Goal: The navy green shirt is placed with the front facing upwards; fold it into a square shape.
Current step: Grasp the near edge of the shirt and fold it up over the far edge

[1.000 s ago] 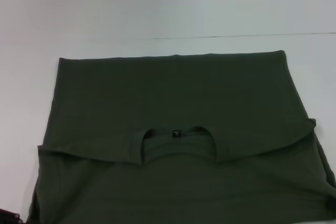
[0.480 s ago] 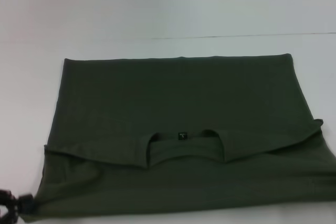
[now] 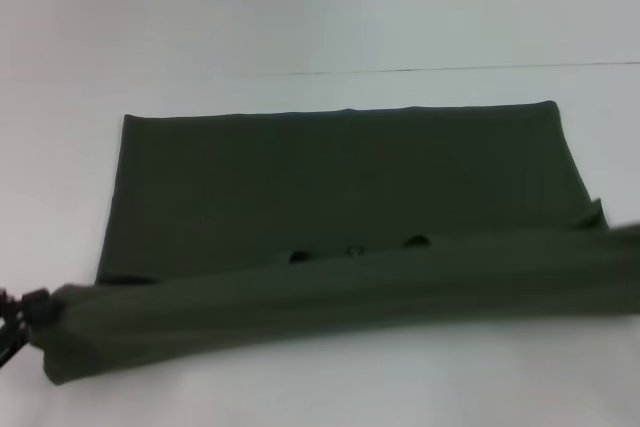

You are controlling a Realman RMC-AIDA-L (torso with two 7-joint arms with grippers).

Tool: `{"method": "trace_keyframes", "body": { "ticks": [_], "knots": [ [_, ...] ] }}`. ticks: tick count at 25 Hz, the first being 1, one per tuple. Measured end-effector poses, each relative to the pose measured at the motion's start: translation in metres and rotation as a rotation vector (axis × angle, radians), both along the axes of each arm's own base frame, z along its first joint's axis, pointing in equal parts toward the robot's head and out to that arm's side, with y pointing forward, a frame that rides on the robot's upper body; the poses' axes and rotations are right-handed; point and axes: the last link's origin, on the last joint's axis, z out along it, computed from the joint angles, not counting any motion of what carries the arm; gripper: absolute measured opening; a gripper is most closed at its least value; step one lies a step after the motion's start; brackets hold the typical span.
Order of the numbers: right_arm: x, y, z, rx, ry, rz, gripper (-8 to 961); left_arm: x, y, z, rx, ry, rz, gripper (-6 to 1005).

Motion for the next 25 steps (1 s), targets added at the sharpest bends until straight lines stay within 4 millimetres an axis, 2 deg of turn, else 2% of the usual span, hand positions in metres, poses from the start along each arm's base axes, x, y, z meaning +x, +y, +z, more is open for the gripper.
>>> {"method": "trace_keyframes", "body": {
  "ticks": [1, 8, 12, 17, 25],
  "knots": [
    [-0.002, 0.007, 0.003, -0.006, 0.009, -0.007, 64, 0.000, 0.000, 0.000, 0.000, 0.000, 0.000, 56],
    [-0.018, 0.063, 0.013, -0.067, 0.005, -0.072, 64, 0.004, 0.038, -0.009, 0.062, -0.013, 0.087, 59],
    [-0.026, 0.094, 0.008, -0.077, -0.040, -0.111, 63, 0.010, 0.061, -0.012, 0.094, -0.010, 0.103, 61],
    [-0.033, 0.123, -0.001, -0.049, -0.073, -0.154, 72, 0.018, 0.092, -0.017, 0.153, 0.007, 0.122, 62],
    [-0.042, 0.165, -0.015, 0.014, -0.144, -0.216, 95, 0.042, 0.151, -0.038, 0.225, 0.091, 0.123, 66]
  ]
}}
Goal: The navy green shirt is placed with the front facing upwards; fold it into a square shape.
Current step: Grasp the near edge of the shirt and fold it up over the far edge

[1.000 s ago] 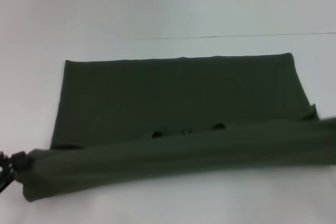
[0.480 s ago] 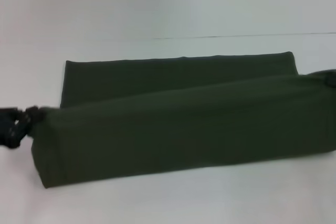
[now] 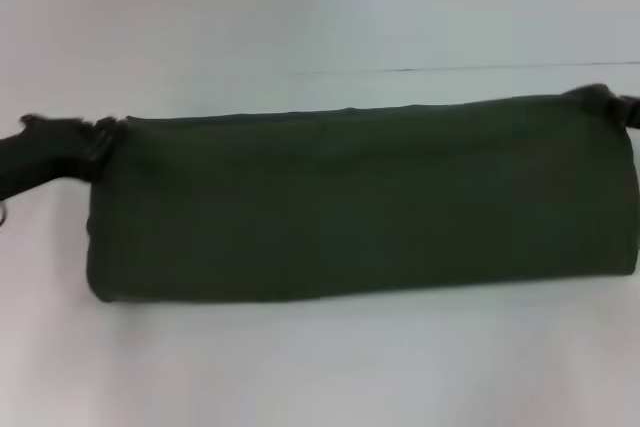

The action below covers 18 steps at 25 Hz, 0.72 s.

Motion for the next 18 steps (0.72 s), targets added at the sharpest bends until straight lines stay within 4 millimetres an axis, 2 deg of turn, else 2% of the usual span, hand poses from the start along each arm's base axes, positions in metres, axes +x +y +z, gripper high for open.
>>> {"method": "trace_keyframes", "body": {
  "ticks": [3, 5, 9, 14, 18],
  "knots": [
    [-0.006, 0.015, -0.003, 0.027, -0.042, -0.017, 104, 0.011, 0.028, -0.012, 0.043, 0.064, 0.033, 67],
    [-0.011, 0.025, -0.006, 0.041, -0.065, -0.021, 109, 0.013, 0.033, -0.014, 0.055, 0.076, 0.041, 67],
    [-0.021, 0.042, -0.014, 0.068, -0.103, -0.038, 121, 0.025, 0.058, -0.021, 0.111, 0.150, 0.072, 69],
    [-0.030, 0.057, -0.030, 0.085, -0.165, -0.061, 136, 0.034, 0.075, -0.031, 0.145, 0.215, 0.095, 71],
    [-0.033, 0.061, -0.042, 0.091, -0.206, -0.080, 147, 0.039, 0.081, -0.042, 0.127, 0.265, 0.077, 73]
  ]
}}
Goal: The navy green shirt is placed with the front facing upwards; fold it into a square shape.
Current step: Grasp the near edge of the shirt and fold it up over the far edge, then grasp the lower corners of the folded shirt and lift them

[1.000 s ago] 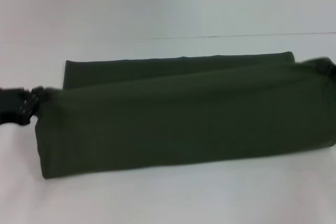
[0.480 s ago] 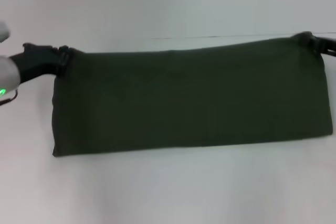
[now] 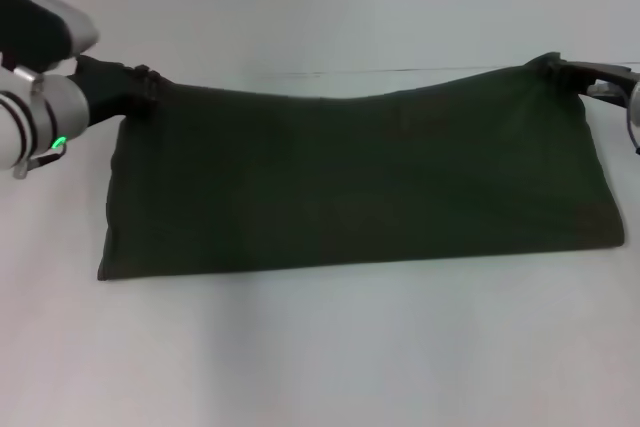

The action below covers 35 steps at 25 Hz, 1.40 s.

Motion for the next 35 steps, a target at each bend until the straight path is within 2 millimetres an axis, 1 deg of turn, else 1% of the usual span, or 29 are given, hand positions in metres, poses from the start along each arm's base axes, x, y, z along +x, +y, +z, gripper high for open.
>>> {"method": "trace_keyframes", "body": {
  "ticks": [4, 9, 12, 14, 17, 20, 23, 26, 29, 31, 34, 35],
  "knots": [
    [-0.001, 0.000, -0.004, 0.008, -0.025, 0.007, 159, 0.005, 0.000, -0.006, -0.005, 0.004, -0.018, 74],
    [0.005, 0.000, 0.003, 0.047, -0.012, -0.017, 173, 0.008, 0.002, -0.001, 0.032, -0.061, -0.014, 76],
    [0.007, 0.000, 0.009, 0.064, -0.019, -0.020, 182, 0.011, 0.004, 0.001, 0.049, -0.087, -0.014, 304],
    [0.009, 0.000, 0.013, 0.071, -0.023, -0.020, 434, 0.011, 0.005, 0.003, 0.066, -0.112, -0.007, 400],
    [0.011, -0.003, 0.018, 0.077, -0.024, -0.015, 557, 0.009, 0.005, 0.012, 0.107, -0.168, 0.006, 545],
    [0.011, -0.009, 0.021, 0.071, -0.018, 0.011, 680, 0.004, 0.000, 0.024, 0.149, -0.261, 0.023, 647],
    [0.012, -0.016, 0.020, 0.045, -0.001, 0.044, 732, -0.007, -0.006, 0.036, 0.143, -0.389, 0.061, 749],
    [0.013, -0.025, 0.021, 0.022, 0.007, 0.099, 783, -0.017, -0.019, 0.045, 0.113, -0.516, 0.073, 788],
    [0.012, -0.037, 0.018, -0.012, 0.019, 0.182, 835, -0.035, -0.043, 0.056, 0.057, -0.641, 0.094, 826],
    [0.011, -0.048, 0.016, -0.037, 0.040, 0.241, 869, -0.041, -0.055, 0.058, 0.006, -0.664, 0.109, 852],
    [0.010, -0.063, 0.013, -0.064, 0.067, 0.311, 867, -0.053, -0.074, 0.058, -0.077, -0.660, 0.150, 878],
    [0.010, -0.066, 0.012, -0.068, 0.074, 0.321, 866, -0.060, -0.085, 0.058, -0.114, -0.650, 0.183, 878]
  ]
}}
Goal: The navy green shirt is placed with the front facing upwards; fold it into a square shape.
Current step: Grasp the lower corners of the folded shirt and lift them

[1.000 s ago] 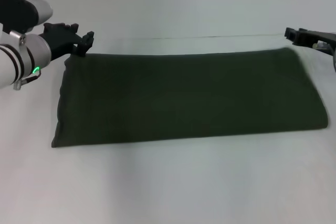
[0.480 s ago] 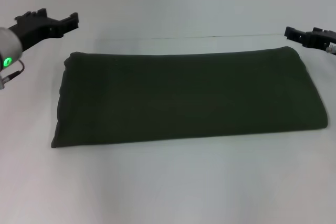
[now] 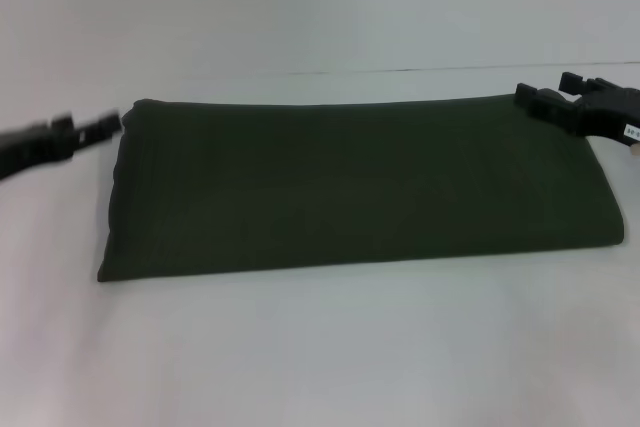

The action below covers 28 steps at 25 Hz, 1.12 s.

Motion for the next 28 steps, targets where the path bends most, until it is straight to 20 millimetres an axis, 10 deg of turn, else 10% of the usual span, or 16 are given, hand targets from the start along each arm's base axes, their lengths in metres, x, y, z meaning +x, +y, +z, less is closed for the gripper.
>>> {"method": "trace_keyframes", "body": {
  "ticks": [12, 28],
  "knots": [
    [0.004, -0.018, -0.007, -0.046, 0.042, 0.034, 866, -0.022, -0.053, 0.003, -0.176, 0.028, 0.095, 877],
    [-0.001, -0.021, -0.014, -0.077, 0.061, 0.055, 862, -0.021, -0.049, -0.025, -0.262, 0.169, 0.080, 877]
  ]
}}
